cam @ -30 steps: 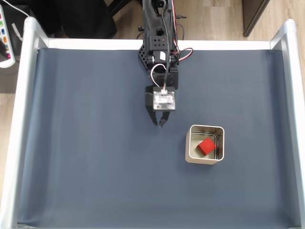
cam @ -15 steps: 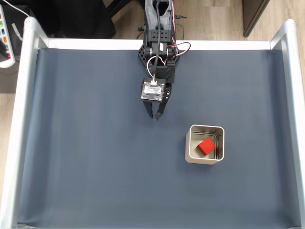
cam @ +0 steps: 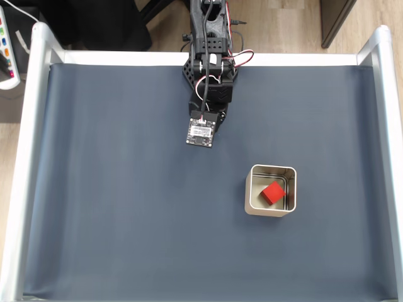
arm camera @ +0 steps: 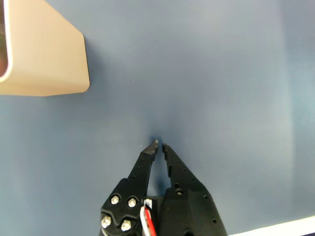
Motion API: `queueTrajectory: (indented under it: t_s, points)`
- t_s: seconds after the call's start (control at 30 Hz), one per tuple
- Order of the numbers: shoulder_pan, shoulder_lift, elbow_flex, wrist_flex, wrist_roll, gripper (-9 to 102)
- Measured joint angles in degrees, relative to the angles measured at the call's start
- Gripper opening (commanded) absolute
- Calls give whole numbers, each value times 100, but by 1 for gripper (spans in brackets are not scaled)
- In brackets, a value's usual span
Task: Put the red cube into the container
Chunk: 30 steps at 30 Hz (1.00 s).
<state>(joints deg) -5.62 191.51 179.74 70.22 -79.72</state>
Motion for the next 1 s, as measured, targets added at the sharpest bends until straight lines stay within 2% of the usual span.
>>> queueTrajectory:
  t_s: [0.3, 1.0]
  points:
    - [-26, 70, 0, 316, -360, 1]
    - [-26, 79, 0, 316, -378, 1]
